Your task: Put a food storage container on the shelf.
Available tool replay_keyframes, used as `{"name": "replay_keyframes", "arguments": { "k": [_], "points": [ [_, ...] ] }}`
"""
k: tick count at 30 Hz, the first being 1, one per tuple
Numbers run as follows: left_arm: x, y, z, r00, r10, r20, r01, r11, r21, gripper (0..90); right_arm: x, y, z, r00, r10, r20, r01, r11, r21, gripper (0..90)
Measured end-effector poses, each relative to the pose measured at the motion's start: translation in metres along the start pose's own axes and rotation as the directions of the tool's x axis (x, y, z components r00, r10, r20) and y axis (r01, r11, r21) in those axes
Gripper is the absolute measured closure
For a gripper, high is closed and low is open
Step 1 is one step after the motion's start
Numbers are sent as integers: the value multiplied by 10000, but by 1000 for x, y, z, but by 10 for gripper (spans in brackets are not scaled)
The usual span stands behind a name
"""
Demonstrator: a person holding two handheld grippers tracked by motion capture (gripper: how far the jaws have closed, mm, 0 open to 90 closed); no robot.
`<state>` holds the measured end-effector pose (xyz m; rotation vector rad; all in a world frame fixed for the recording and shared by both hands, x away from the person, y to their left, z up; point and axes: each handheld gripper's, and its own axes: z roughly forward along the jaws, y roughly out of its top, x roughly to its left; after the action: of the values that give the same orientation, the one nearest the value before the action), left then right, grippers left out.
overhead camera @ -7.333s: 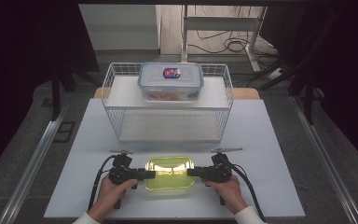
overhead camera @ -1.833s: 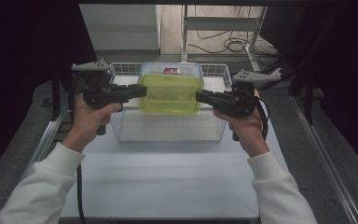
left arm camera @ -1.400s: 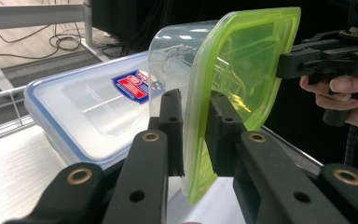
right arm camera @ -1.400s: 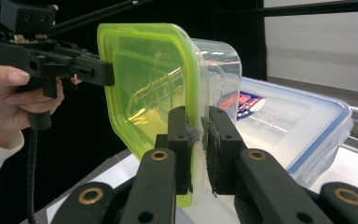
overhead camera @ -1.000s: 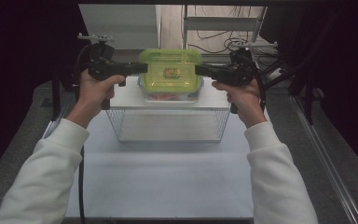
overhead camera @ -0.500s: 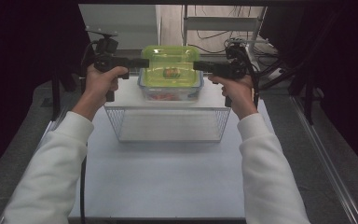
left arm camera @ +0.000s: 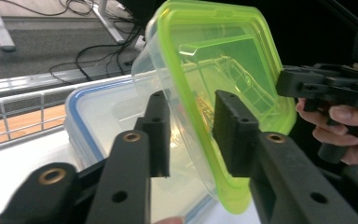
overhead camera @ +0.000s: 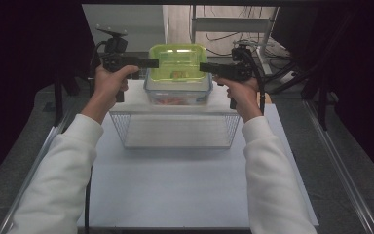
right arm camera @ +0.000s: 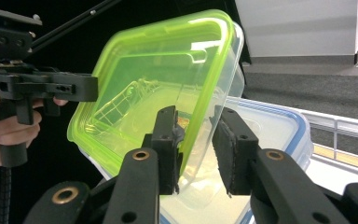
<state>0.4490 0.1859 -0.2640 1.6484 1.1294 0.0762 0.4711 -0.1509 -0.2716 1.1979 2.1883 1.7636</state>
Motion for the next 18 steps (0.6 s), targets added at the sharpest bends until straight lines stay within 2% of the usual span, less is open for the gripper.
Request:
{"name": "replay_keyframes", "arguments": {
  "k": [4,7,8,11,13,18],
  "points": [
    [3,-1,3,9999,4,102,-4,10000,40,638,-3,-1,1,9998,44,191,-43,10000,-69,650],
    [6,0,6,9995,-239,214,240,9997,-46,504,-5,-2,0,9997,231,-4,-231,9997,-106,611],
    [5,0,7,9994,-274,207,275,9996,-64,477,-5,-3,0,9996,261,41,-261,9996,-112,571],
    [6,0,7,9996,-265,41,265,9995,-188,390,-6,-4,0,9986,509,-167,-508,9987,37,491],
    [6,0,7,9996,-270,-52,268,9992,-297,340,-5,-4,-1,9991,405,110,-405,9992,-68,436],
    [3,0,2,9994,-118,-312,104,9989,-454,276,-5,-4,-3,9993,382,30,-382,9992,-153,379]
  ]
}}
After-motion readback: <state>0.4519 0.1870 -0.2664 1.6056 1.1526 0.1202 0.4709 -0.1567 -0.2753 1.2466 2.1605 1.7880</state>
